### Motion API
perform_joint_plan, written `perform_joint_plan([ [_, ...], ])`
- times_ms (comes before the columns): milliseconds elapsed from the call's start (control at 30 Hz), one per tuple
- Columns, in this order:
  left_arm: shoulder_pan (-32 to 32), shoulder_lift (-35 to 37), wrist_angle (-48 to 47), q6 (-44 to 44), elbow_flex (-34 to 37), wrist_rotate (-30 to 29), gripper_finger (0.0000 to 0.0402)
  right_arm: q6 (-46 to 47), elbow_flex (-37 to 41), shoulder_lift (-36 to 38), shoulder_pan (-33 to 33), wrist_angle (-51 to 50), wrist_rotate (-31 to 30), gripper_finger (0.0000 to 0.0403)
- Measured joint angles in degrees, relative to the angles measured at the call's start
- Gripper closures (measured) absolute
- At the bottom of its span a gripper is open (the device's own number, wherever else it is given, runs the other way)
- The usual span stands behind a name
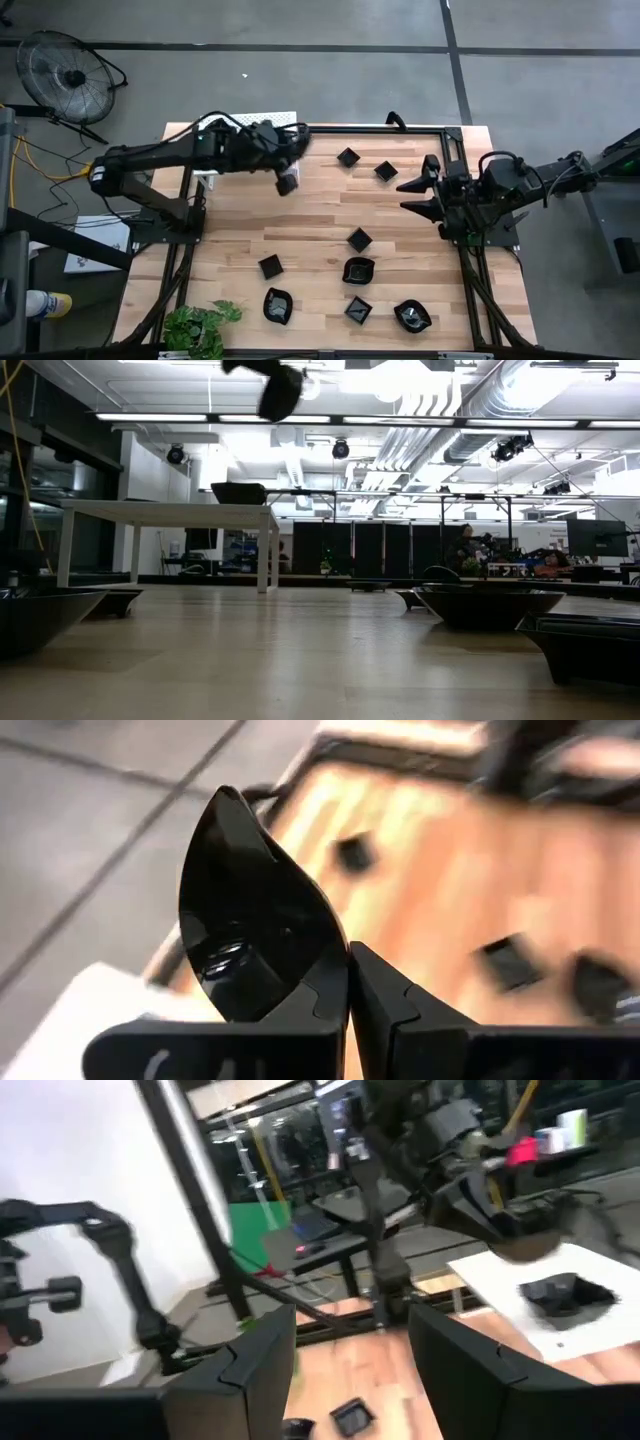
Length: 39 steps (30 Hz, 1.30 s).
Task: Pick & Place Mini shaped plates
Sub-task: Stack the black leaf-shaped plate on the black leaf-shaped plate on the shelf
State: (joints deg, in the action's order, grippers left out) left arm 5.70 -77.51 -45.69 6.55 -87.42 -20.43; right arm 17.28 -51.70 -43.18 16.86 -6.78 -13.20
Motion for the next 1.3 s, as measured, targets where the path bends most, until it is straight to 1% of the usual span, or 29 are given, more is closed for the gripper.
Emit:
perform_joint_plan([
  [67, 1.1, 0.9, -3.3, 0.2, 0.0, -3.4, 0.0401, -0.7, 0.0, 0.1, 0.0, 0.0, -1.4, 0.0212],
  [133, 3.1, 1.5, -7.7, 1.7, 0.0, -5.0, 0.0401, -0.5, 0.0, 0.1, 0.0, -0.2, -3.5, 0.0213],
  [300, 8.8, 2.6, -17.7, 5.3, 0.0, -5.3, 0.0401, 0.7, 0.0, 0.1, 0.0, -0.4, -8.3, 0.0213],
  [433, 14.2, 2.5, -28.9, 11.2, 0.0, -5.3, 0.0401, 0.7, 0.0, 0.1, 0.0, -0.8, -12.6, 0.0214],
  [500, 17.1, 2.5, -34.2, 14.2, 0.0, -6.7, 0.0401, 0.9, 0.0, 0.1, 0.0, -0.8, -14.4, 0.0213],
  [567, 19.5, 2.5, -37.2, 18.3, 0.0, -8.3, 0.0401, 1.4, 0.0, 0.1, 0.0, -0.7, -16.3, 0.0213],
  [833, 26.3, 2.5, -38.1, 21.8, 0.0, -8.4, 0.0401, 1.5, 0.0, 0.1, 0.0, -0.8, -22.4, 0.0213],
  [1100, 30.1, 2.3, -38.1, 26.9, 0.0, -8.9, 0.0401, 0.6, 0.0, 0.1, 0.0, -0.7, -23.3, 0.0213],
  [1300, 30.1, -0.4, -38.1, 29.7, 0.0, -11.8, 0.0401, 0.5, 0.0, 0.1, 0.0, -0.7, -23.3, 0.0215],
])
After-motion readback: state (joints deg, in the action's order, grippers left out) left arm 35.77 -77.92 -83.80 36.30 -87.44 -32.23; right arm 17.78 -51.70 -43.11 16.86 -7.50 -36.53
